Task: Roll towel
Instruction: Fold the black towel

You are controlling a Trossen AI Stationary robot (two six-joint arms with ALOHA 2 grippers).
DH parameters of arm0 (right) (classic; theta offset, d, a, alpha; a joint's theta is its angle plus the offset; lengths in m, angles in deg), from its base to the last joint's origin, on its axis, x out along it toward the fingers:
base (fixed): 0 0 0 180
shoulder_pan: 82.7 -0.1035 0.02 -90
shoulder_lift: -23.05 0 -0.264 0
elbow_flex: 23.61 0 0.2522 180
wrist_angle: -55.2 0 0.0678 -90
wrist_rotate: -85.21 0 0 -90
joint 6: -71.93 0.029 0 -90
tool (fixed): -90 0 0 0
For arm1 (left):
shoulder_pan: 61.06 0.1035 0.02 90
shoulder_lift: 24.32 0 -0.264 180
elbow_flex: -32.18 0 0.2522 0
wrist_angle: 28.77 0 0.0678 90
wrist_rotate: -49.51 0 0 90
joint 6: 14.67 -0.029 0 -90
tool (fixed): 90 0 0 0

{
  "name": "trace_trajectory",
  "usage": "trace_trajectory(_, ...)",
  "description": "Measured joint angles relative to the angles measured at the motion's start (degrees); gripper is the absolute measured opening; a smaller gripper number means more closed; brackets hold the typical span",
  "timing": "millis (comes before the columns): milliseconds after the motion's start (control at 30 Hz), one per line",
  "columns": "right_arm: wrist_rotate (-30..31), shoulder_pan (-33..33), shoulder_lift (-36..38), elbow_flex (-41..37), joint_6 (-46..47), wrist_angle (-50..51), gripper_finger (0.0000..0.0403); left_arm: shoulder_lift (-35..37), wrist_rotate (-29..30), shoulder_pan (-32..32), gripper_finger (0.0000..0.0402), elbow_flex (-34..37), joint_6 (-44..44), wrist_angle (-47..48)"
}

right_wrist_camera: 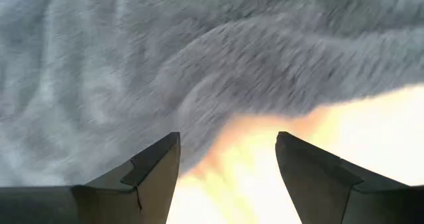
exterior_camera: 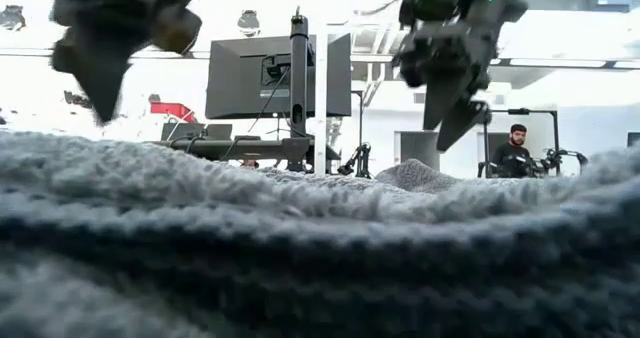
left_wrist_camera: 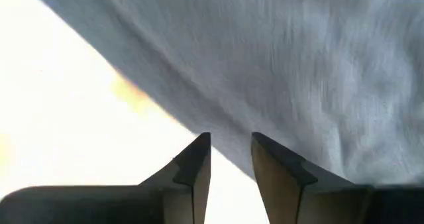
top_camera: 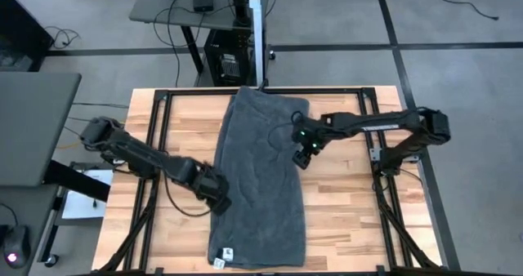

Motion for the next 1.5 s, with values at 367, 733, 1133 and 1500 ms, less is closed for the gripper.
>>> trace_trajectory(367, 19.3, -19.4, -9.9, -0.8, 28.5, -17.0, 0.0238, -2.9, 3.4, 21.7, 0.0091, 5.9, -32.7, -15.7)
trace_trajectory(733, 19.9, -26.9, -19.9, -0.5, 41.2, -7.6, 0.0238, -4.0, 2.9, 30.4, 0.0091, 18.4, -40.1, -11.1)
trace_trajectory(1133, 18.6, -20.1, -9.4, -0.3, 27.6, -3.9, 0.0238, 8.0, -6.7, 26.9, 0.0090, 17.2, -29.2, -18.6)
trace_trajectory(1500, 18.8, -19.2, -11.2, -0.2, 22.7, -8.9, 0.0238, 6.2, -11.2, 11.1, 0.0090, 17.3, -41.9, -37.4)
